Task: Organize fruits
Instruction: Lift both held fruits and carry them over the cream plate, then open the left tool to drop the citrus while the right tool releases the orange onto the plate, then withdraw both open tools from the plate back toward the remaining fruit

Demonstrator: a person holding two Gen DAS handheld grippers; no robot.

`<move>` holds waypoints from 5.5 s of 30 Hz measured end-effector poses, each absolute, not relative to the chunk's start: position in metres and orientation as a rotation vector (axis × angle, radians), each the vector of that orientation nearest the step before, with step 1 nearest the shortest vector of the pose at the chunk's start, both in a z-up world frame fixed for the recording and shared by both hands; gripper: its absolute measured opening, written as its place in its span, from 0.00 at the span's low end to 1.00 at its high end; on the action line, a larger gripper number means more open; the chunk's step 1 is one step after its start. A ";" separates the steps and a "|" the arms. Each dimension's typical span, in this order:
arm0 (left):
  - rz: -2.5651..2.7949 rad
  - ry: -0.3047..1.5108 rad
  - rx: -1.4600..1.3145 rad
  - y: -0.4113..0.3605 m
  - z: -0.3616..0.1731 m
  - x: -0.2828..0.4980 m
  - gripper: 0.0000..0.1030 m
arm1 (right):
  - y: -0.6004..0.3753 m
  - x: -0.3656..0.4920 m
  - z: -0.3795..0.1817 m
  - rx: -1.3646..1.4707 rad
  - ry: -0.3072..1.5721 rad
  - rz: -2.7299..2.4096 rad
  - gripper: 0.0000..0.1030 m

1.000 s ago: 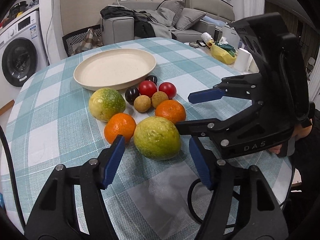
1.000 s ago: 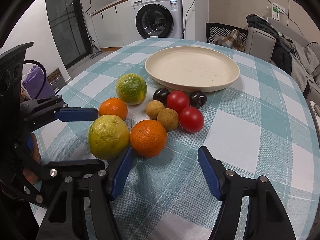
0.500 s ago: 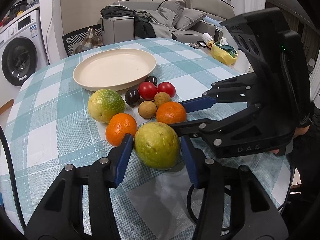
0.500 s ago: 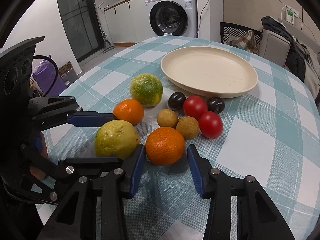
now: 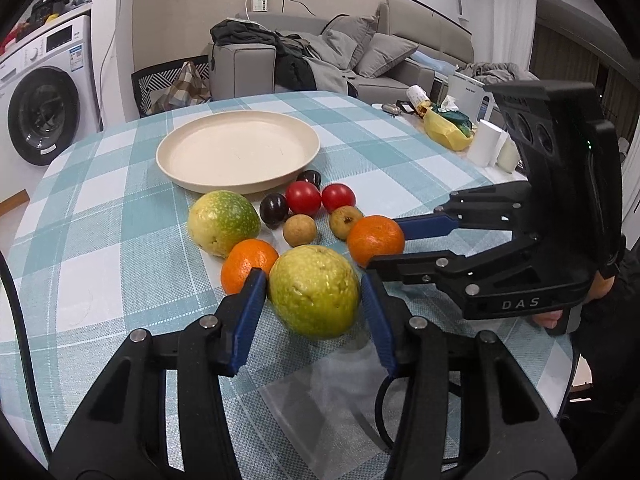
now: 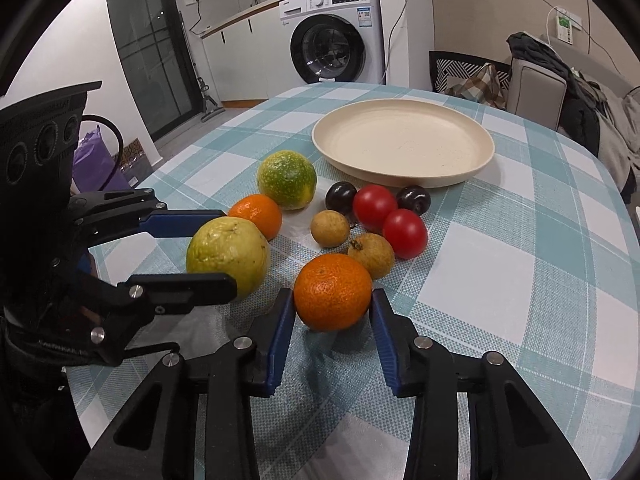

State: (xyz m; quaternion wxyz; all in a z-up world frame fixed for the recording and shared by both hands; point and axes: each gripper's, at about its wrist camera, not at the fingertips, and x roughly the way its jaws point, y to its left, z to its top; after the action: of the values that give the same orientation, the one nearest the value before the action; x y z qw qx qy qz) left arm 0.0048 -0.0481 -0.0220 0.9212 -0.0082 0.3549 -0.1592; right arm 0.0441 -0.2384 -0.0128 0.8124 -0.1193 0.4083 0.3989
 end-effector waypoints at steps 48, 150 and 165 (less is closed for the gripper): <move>-0.228 0.623 -0.065 -0.028 -0.003 0.010 0.44 | -0.257 0.065 0.011 -0.097 0.733 0.797 0.38; -0.058 0.614 -0.130 0.005 -0.007 0.096 0.99 | -0.241 0.142 0.003 -0.003 0.740 0.664 1.00; -0.035 0.626 -0.102 0.003 -0.009 0.058 0.99 | -0.245 0.111 0.004 -0.057 0.740 0.651 1.00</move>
State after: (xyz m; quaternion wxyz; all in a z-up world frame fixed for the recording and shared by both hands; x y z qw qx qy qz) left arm 0.0576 0.0034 -0.0086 0.9500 -0.0501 0.3077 -0.0174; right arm 0.1112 -0.2451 0.0041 0.8807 -0.0273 0.3550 0.3123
